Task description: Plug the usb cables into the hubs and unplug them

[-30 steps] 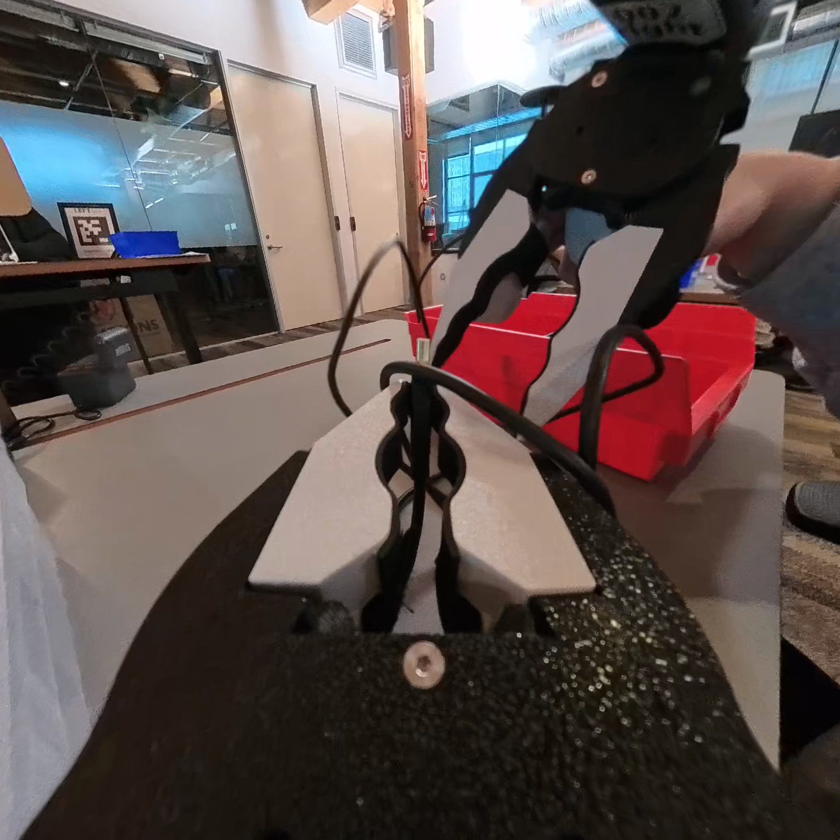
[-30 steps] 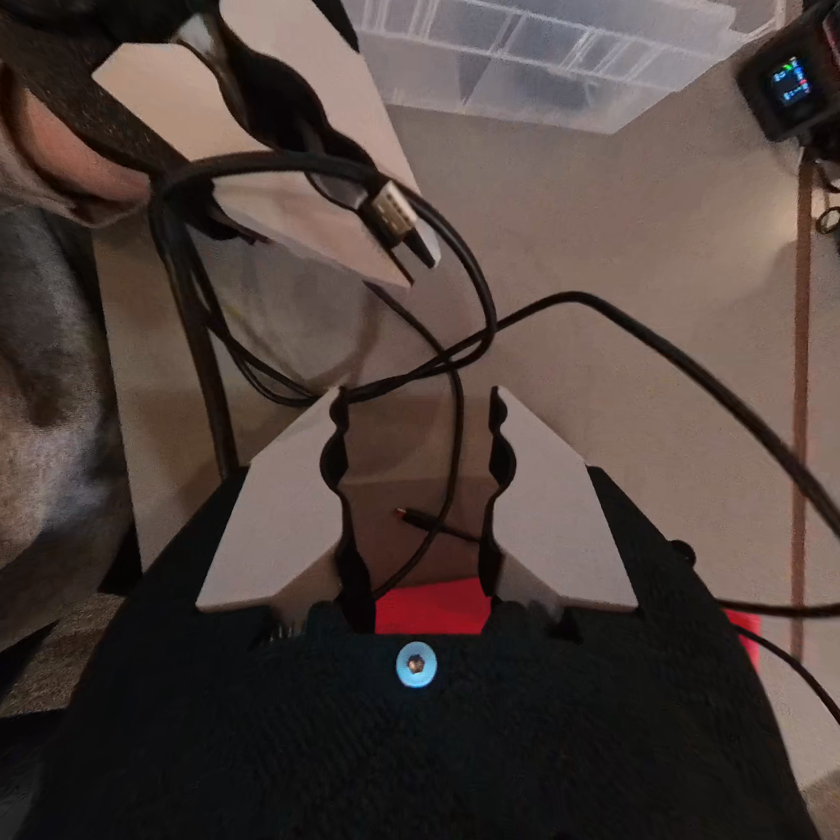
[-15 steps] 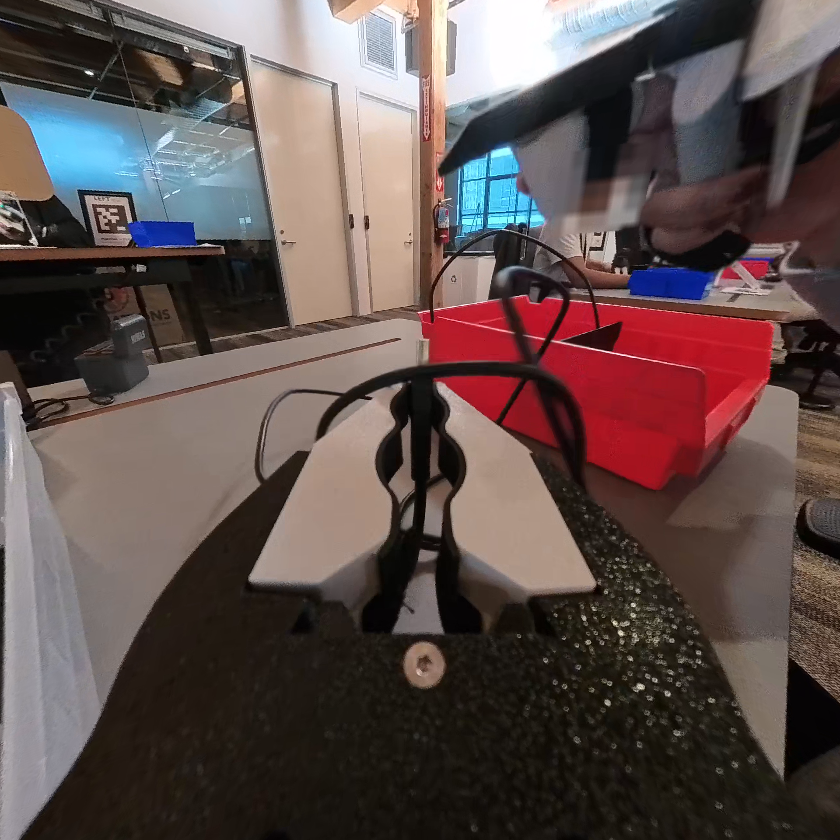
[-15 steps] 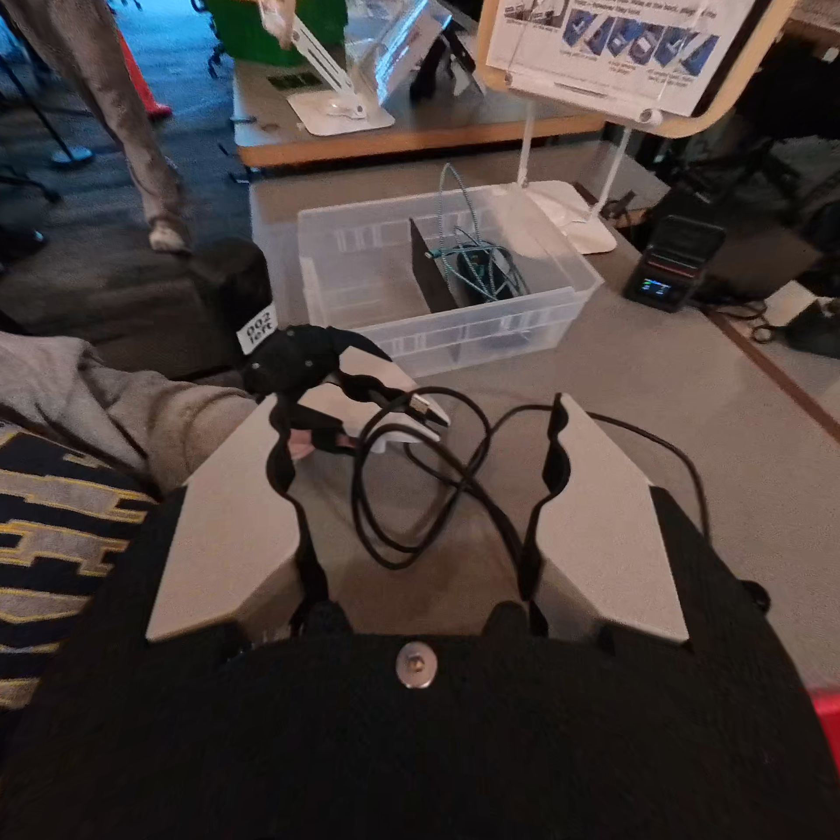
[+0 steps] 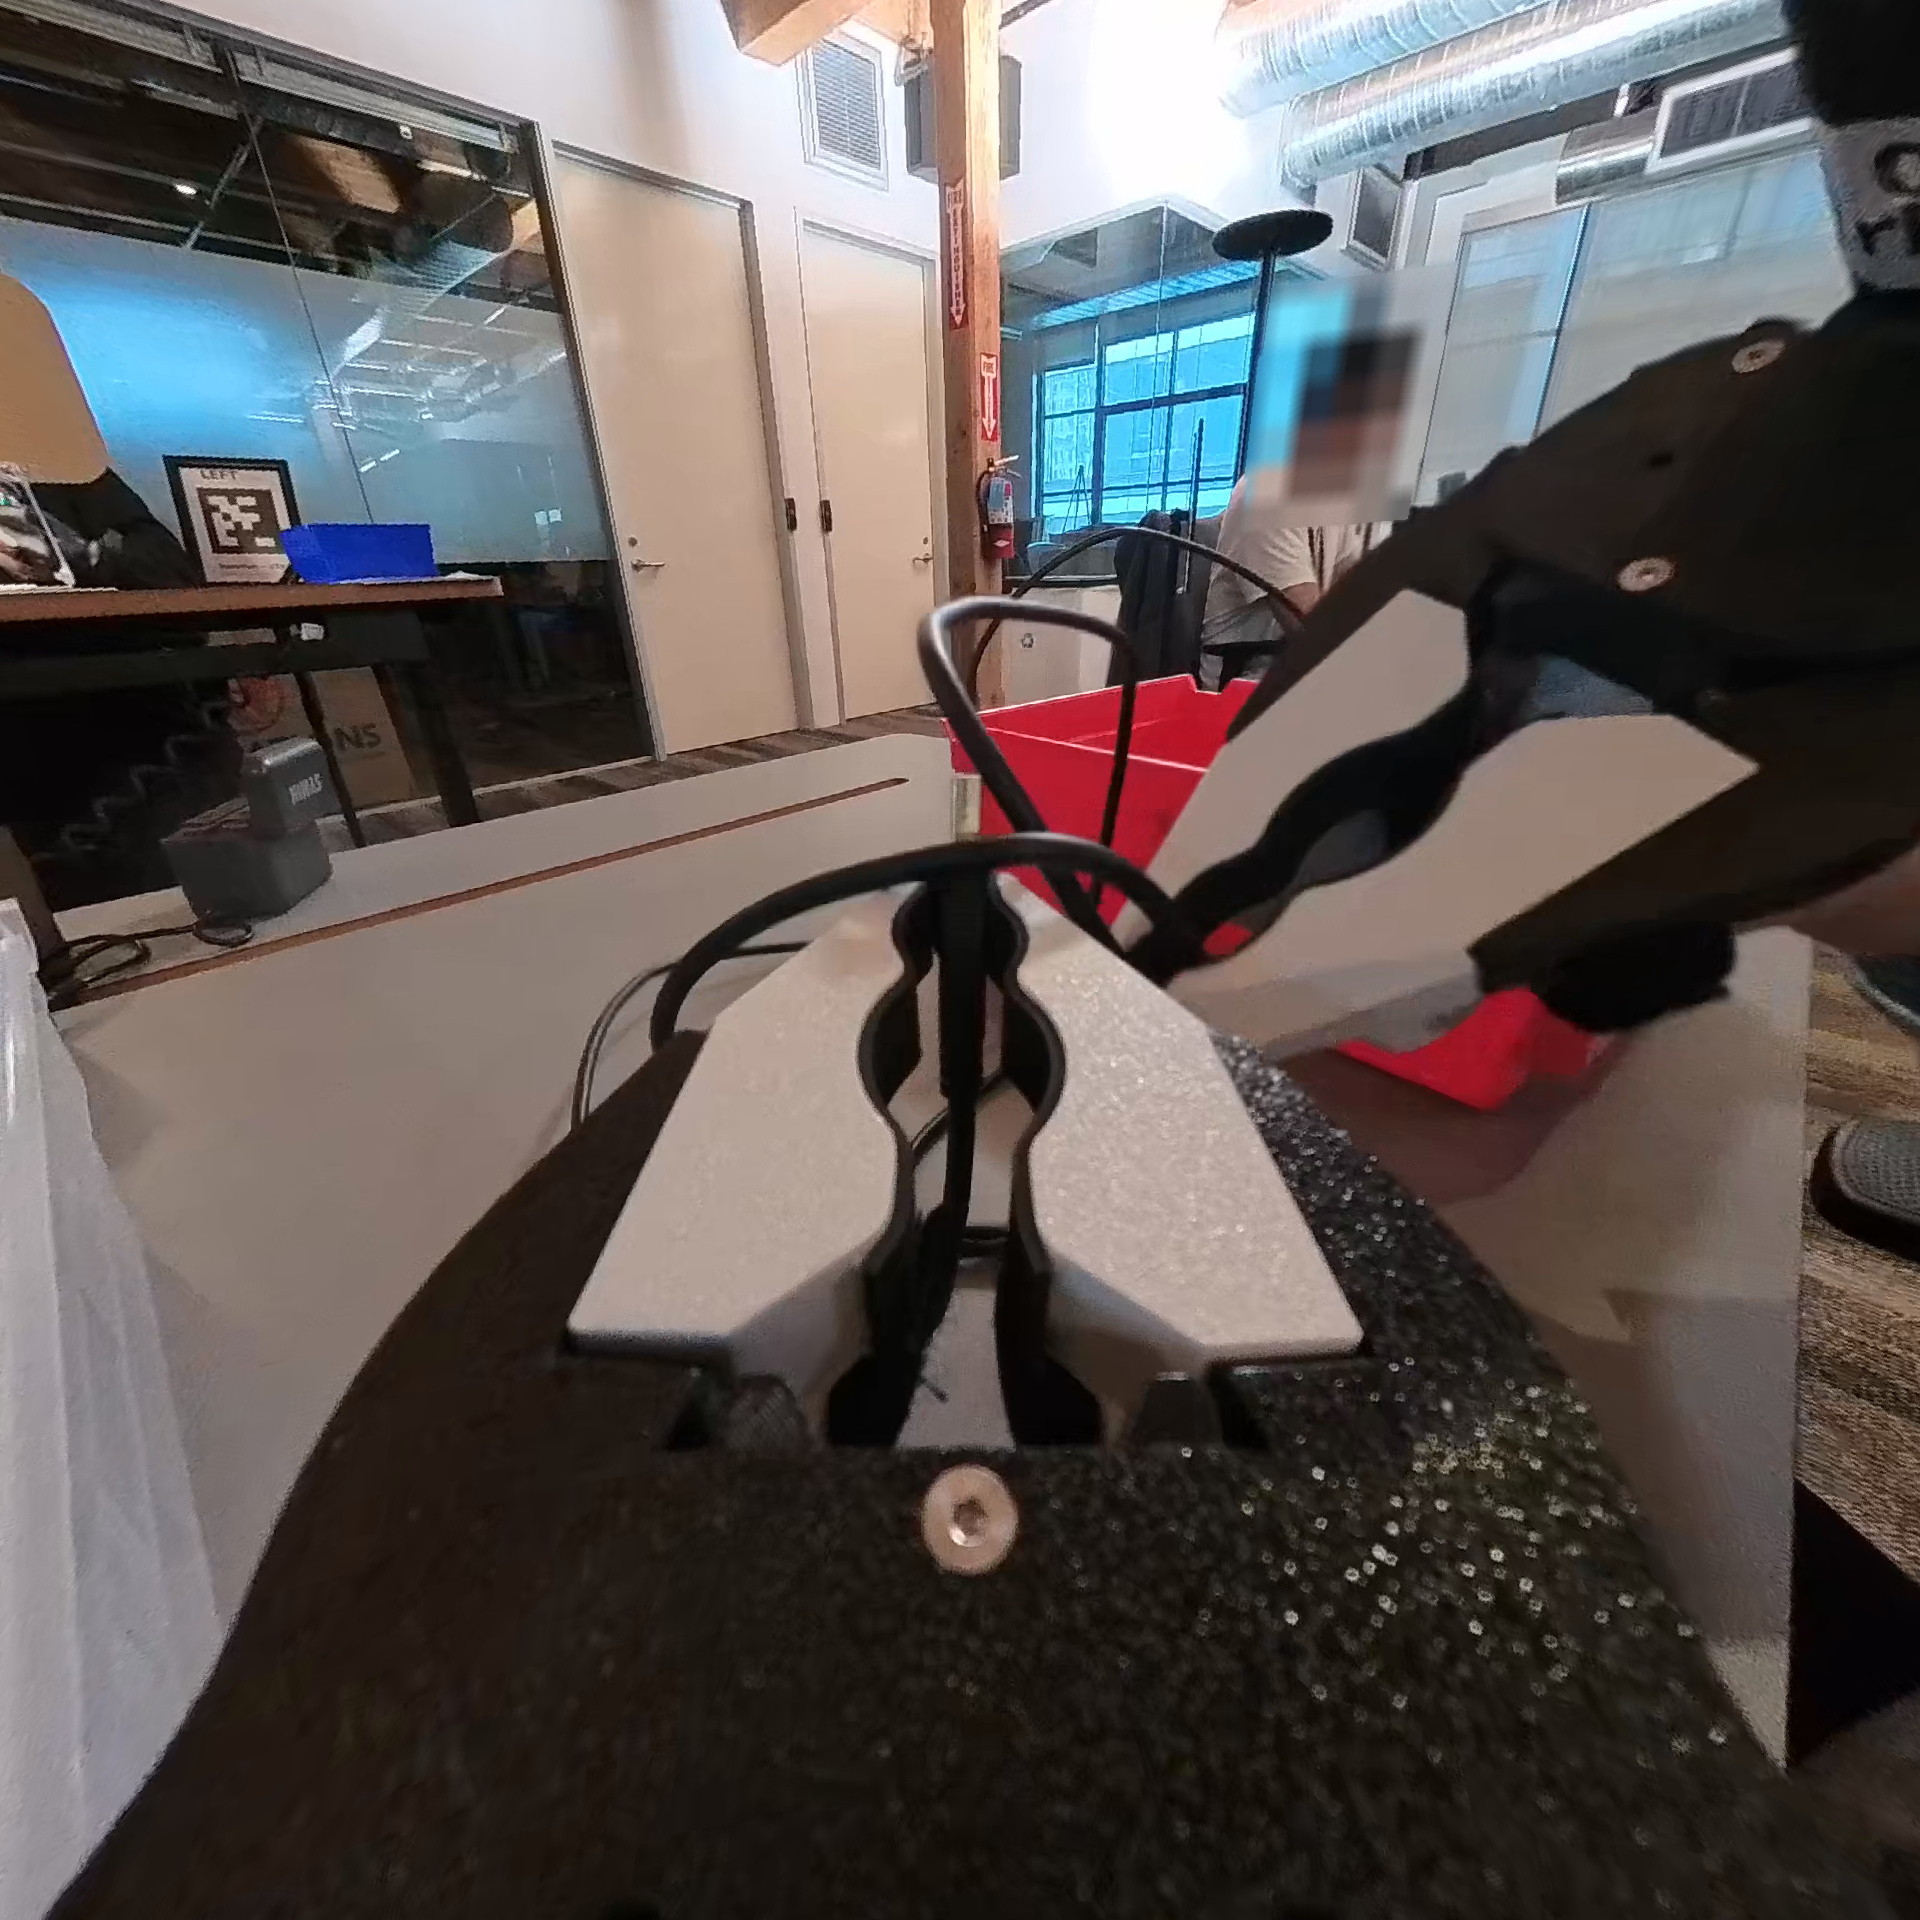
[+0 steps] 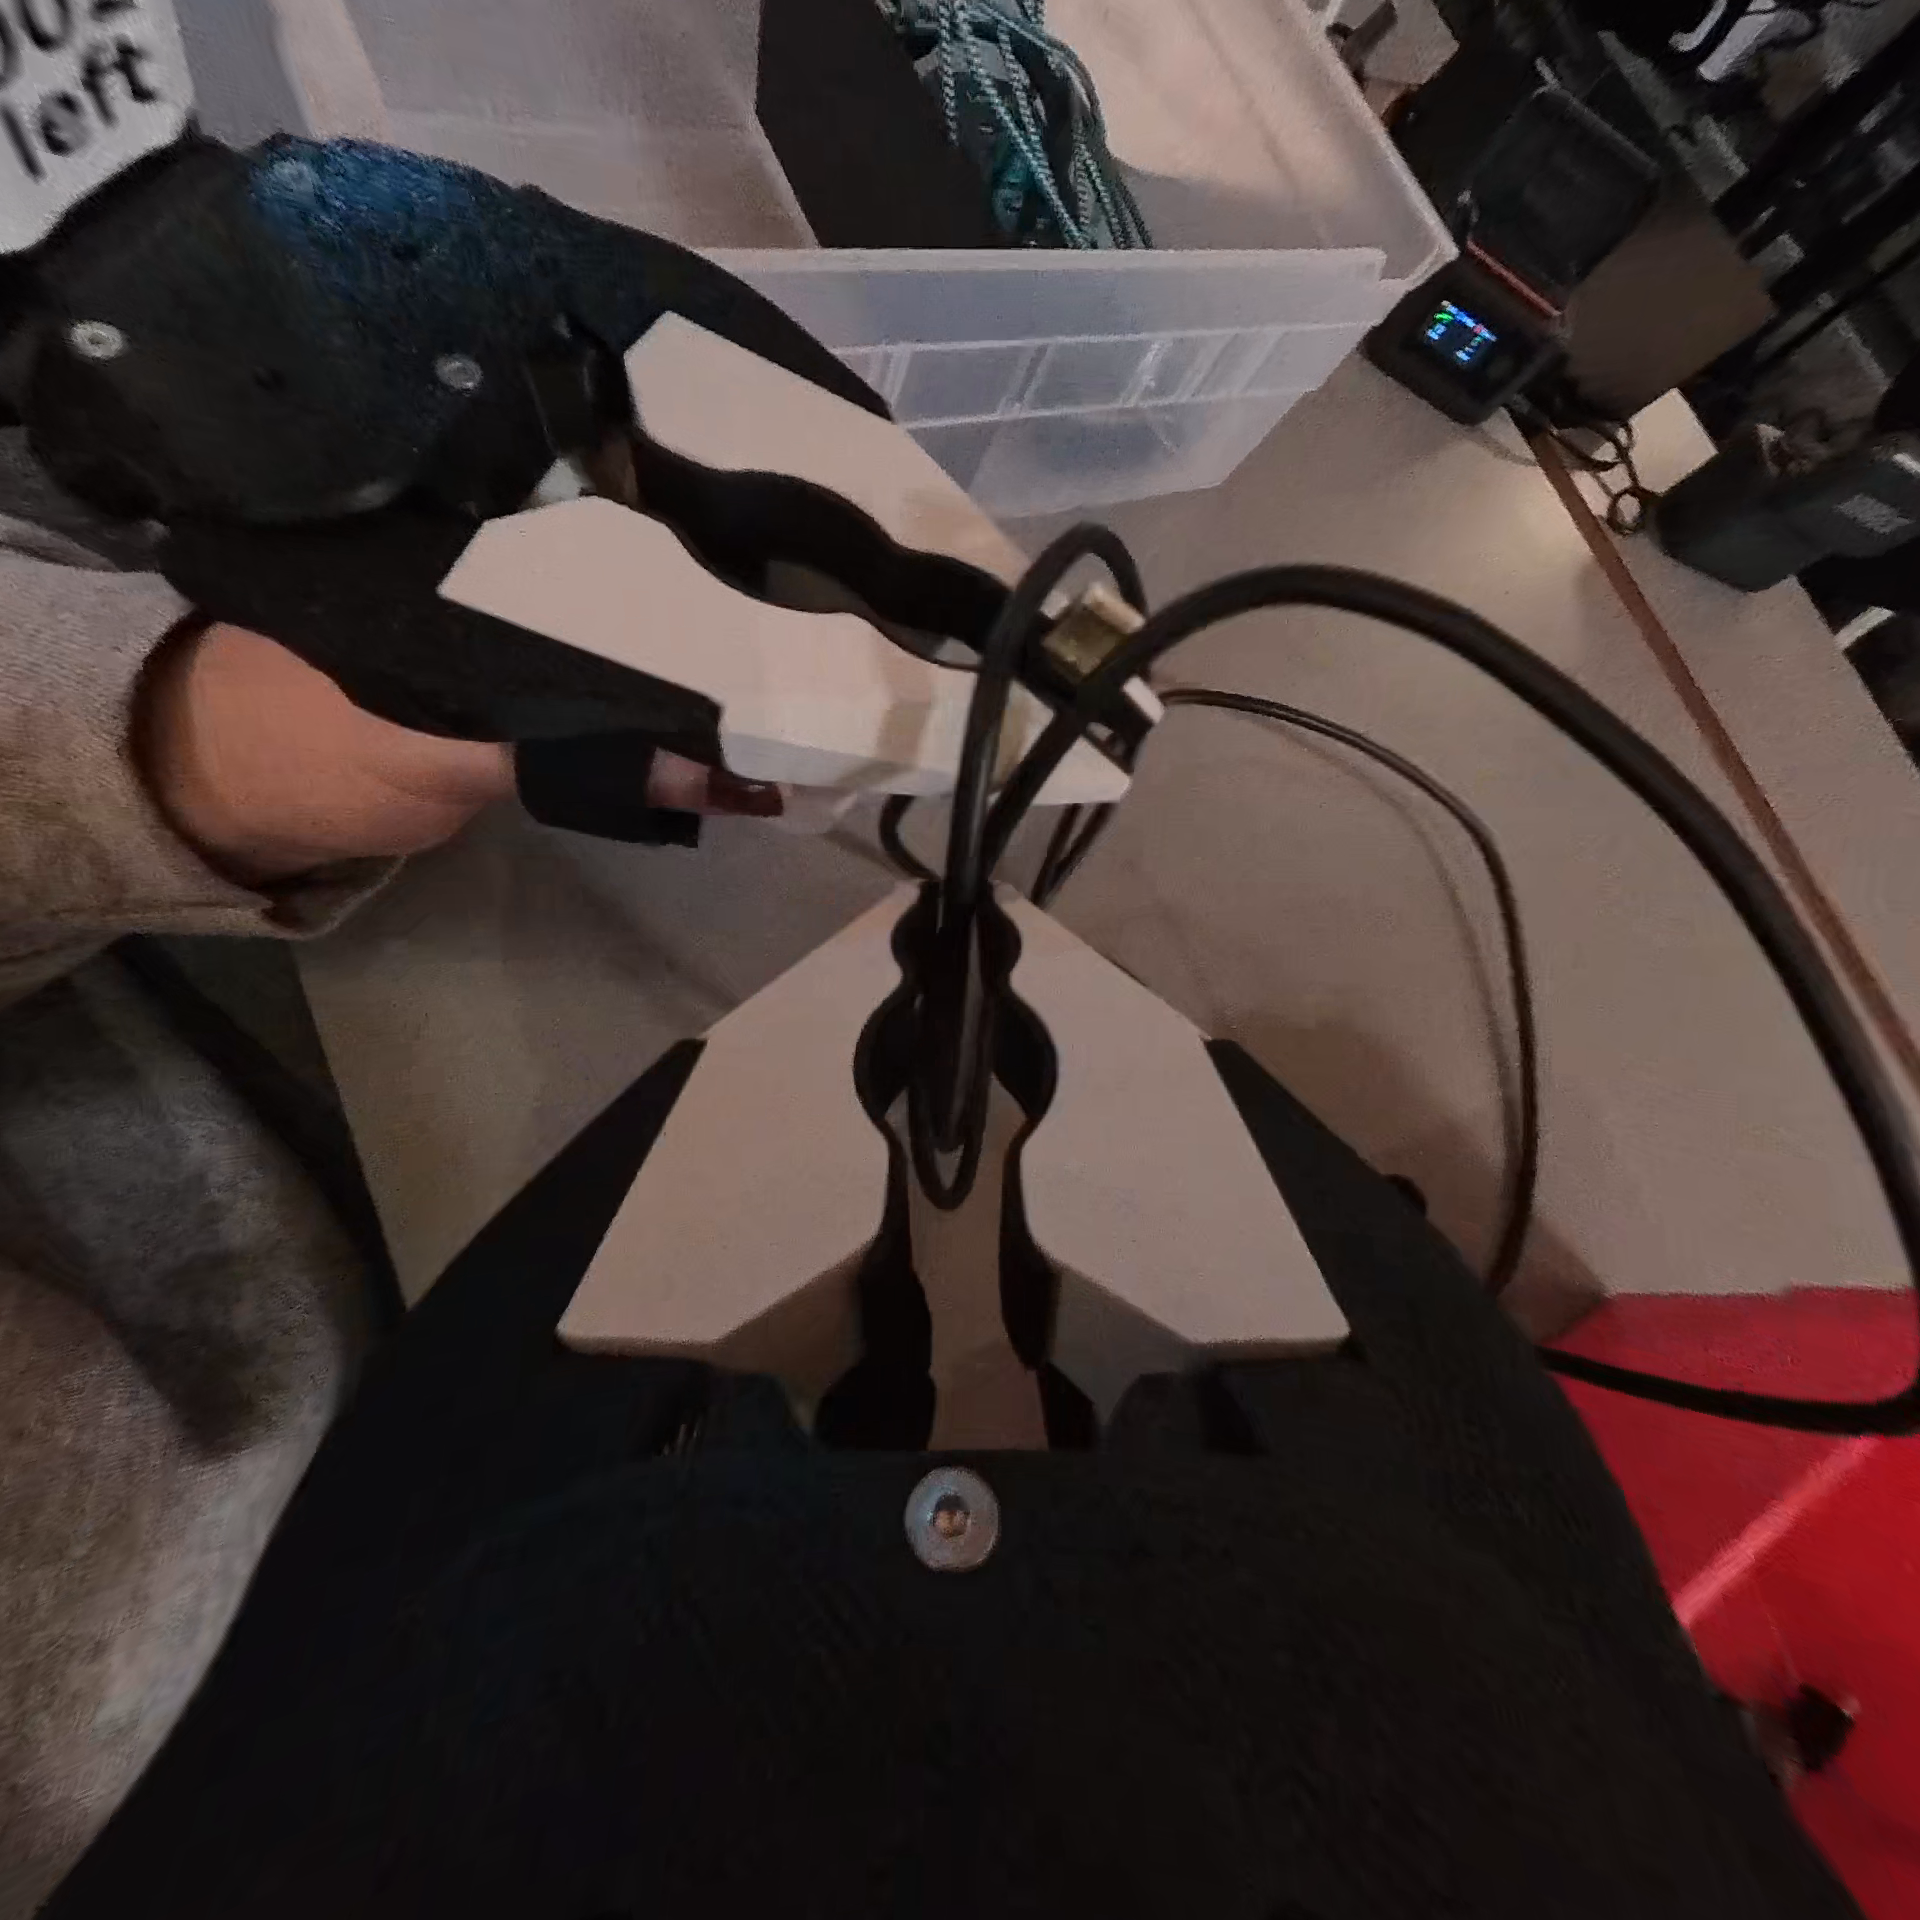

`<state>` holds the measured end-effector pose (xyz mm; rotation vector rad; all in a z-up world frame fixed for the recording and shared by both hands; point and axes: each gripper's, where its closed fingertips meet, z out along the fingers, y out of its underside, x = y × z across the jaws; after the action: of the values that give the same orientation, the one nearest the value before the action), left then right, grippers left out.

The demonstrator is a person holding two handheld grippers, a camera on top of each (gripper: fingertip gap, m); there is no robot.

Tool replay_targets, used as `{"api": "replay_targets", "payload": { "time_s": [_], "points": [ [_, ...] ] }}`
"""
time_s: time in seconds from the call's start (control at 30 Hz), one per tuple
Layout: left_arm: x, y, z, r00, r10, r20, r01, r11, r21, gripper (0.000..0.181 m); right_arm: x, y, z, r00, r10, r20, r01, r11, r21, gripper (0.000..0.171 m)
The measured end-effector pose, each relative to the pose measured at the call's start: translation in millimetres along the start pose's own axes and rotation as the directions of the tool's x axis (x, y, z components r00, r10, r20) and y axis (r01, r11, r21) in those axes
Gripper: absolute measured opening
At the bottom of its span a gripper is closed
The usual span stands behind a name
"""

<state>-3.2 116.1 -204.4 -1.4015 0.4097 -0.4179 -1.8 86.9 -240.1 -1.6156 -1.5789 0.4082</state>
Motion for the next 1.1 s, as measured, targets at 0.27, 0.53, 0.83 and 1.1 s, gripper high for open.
{"api": "replay_targets", "payload": {
  "time_s": [0.27, 0.53, 0.83, 1.1],
  "points": [
    [14, -11, -3, 0.995, 0.097, -0.032, -0.095, 0.994, 0.053, 0.007, 81, -15, -45, 0.966, 0.006, -0.259, 0.003, 0.999, 0.032, 0.002],
    [28, -39, -14, 0.969, 0.248, 0.010, -0.244, 0.945, 0.219, 0.028, 153, -94, -151, 0.895, -0.045, -0.443, 0.128, 0.979, 0.160, 0.001],
    [31, -56, -25, 0.919, 0.372, 0.132, -0.395, 0.865, 0.310, 0.045, 216, -213, -287, 0.723, -0.178, -0.668, 0.313, 0.946, 0.087, 0.001],
    [24, -43, -16, 0.956, 0.285, 0.067, -0.293, 0.921, 0.257, 0.043, 261, -271, -402, 0.546, -0.148, -0.825, 0.299, 0.954, 0.027, 0.002]
  ]
}}
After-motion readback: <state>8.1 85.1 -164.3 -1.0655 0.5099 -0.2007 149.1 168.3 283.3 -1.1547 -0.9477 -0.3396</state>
